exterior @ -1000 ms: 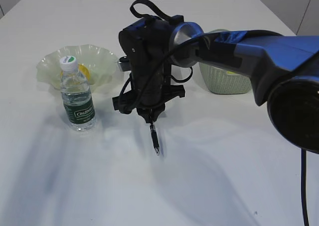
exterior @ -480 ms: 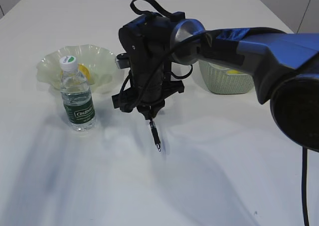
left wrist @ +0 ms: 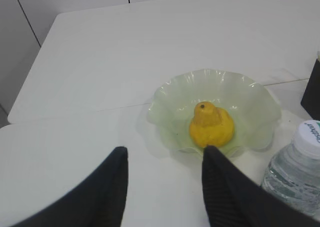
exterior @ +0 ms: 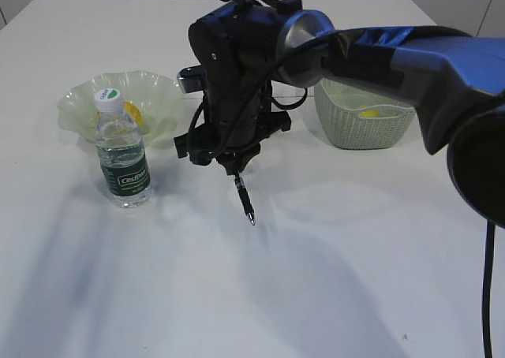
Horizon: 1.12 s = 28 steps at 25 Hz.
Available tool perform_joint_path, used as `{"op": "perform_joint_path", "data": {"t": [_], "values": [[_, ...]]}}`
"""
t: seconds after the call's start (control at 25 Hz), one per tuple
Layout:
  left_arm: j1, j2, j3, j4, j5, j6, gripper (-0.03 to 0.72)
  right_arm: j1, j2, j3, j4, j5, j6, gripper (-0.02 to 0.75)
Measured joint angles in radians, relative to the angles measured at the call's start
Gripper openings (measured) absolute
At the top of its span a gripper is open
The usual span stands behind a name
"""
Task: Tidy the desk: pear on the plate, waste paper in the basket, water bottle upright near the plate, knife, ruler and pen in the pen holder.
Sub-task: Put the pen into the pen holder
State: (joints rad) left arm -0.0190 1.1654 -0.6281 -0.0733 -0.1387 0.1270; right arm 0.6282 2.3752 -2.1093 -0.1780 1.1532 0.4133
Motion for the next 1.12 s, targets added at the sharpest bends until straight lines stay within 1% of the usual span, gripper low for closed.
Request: {"op": "perform_joint_path", "data": {"t": [0.64, 1.12], "values": [[0.0, 0.0, 0.0, 0.0, 0.0, 0.0, 0.341, 0.0, -0.04, 0.0, -0.044, -0.004, -0.064, 0.071], [0.0, 0.0, 0.0, 0.0, 0.0, 0.0, 0.341, -0.028, -0.093, 0.0, -0.058, -0.04, -0.105, 0.071]]}}
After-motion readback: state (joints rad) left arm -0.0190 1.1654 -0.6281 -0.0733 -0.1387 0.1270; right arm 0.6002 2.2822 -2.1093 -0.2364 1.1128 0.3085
